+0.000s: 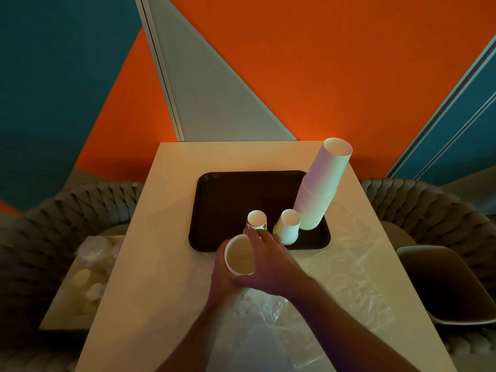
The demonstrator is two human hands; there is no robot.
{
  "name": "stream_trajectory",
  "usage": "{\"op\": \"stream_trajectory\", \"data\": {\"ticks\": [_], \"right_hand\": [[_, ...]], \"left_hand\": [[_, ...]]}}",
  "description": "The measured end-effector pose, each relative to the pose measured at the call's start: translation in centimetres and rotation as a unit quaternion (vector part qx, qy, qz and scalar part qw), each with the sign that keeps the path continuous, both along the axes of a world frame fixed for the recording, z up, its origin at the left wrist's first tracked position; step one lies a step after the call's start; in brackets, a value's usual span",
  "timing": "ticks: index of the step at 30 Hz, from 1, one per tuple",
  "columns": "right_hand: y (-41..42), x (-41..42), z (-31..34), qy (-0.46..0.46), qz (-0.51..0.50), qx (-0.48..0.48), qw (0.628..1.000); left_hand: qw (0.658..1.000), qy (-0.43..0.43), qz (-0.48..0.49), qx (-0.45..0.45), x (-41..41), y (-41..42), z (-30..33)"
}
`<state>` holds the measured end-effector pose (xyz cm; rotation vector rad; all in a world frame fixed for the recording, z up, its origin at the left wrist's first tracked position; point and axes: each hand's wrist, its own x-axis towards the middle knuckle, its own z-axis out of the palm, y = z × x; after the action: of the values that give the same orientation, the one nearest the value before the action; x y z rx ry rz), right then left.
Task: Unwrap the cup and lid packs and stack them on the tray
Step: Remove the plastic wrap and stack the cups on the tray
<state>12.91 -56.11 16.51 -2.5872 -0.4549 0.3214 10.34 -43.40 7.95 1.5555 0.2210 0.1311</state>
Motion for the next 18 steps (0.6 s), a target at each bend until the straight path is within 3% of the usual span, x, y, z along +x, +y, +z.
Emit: {"op": "stream_trajectory", "data": {"ticks": [9, 18], "right_hand": [[1.04, 0.46, 0.55, 0.004, -0.019, -0.049, 0.999], [0.86, 0.76, 0.98, -0.013, -0.040, -0.016, 0.999]], "left_hand": [[1.000, 0.000, -0.013, -0.003, -0.33, 0.14, 0.62], [1.000, 0.021, -0.023, 0.002, -0.36, 0.04, 0.78]]}}
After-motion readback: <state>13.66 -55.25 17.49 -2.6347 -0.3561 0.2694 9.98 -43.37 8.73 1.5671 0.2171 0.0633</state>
